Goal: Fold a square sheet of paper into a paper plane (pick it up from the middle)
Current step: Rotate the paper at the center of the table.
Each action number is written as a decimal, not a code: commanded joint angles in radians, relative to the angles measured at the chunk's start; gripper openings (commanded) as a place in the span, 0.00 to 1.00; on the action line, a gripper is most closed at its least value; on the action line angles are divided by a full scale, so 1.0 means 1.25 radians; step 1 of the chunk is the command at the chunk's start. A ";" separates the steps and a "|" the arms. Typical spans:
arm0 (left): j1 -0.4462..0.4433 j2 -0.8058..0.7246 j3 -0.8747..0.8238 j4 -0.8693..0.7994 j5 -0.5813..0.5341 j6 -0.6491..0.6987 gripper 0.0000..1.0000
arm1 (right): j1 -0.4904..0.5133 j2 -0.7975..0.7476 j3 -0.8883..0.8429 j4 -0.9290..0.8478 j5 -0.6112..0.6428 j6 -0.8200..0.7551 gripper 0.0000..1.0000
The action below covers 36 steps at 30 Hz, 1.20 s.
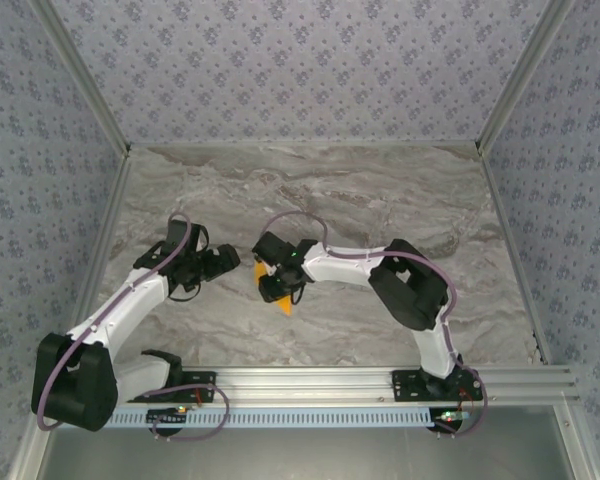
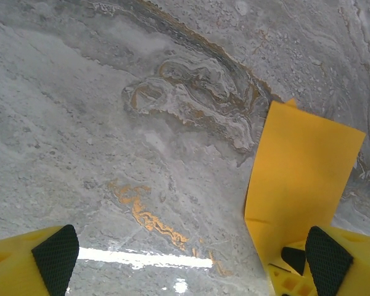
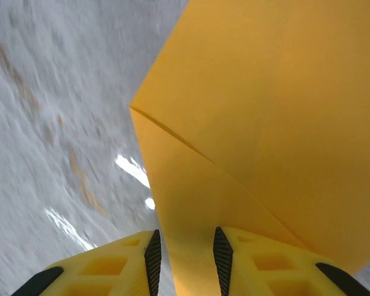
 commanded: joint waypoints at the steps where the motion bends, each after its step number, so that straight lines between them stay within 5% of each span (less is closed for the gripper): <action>1: 0.005 0.003 -0.003 0.012 0.032 0.017 0.97 | -0.017 -0.029 -0.074 -0.150 -0.015 -0.210 0.36; 6: 0.004 0.004 -0.010 0.026 0.064 0.014 0.98 | -0.045 -0.086 -0.061 -0.177 0.006 -0.178 0.36; 18: -0.018 -0.001 -0.078 0.147 0.206 -0.089 0.97 | -0.046 -0.264 -0.232 0.112 0.072 0.289 0.35; 36: -0.140 0.134 -0.092 0.329 0.284 -0.257 0.70 | -0.108 -0.205 -0.274 0.179 0.030 0.348 0.29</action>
